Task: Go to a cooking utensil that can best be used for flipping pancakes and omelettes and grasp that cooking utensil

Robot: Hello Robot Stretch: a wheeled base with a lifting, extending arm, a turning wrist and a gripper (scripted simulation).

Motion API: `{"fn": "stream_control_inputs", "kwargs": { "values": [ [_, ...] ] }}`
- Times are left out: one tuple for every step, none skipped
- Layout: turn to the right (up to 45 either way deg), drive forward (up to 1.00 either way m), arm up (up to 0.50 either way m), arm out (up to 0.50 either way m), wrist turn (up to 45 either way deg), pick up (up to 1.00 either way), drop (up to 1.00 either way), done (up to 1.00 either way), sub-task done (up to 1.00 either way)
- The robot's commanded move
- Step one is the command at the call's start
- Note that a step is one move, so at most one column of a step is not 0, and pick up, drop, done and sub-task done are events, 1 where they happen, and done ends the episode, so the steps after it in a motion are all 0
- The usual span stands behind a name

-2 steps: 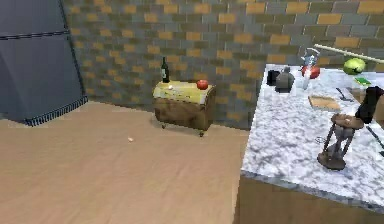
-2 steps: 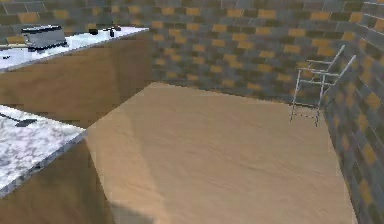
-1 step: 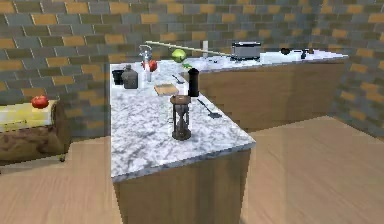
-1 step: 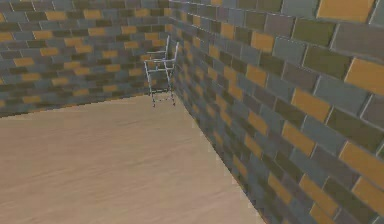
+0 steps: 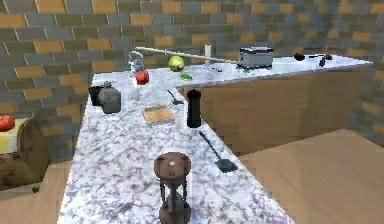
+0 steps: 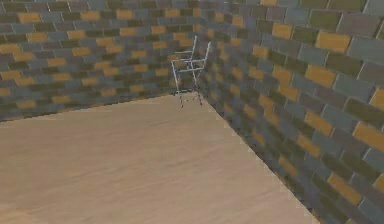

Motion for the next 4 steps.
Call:
{"fn": "stream_control_inputs", "kwargs": {
  "values": [
    [-45.0, 0.0, 0.0, 0.0, 0.0, 0.0, 0.0, 0.0, 0.0],
    [-36.0, 0.0, 0.0, 0.0, 0.0, 0.0, 0.0, 0.0, 0.0],
    [0.0, 0.0, 0.5, 0.0, 0.0, 0.0, 0.0, 0.0, 0.0],
    [0.0, 0.0, 0.38, 0.0, 0.0, 0.0, 0.0, 0.0, 0.0]
  ]
}}
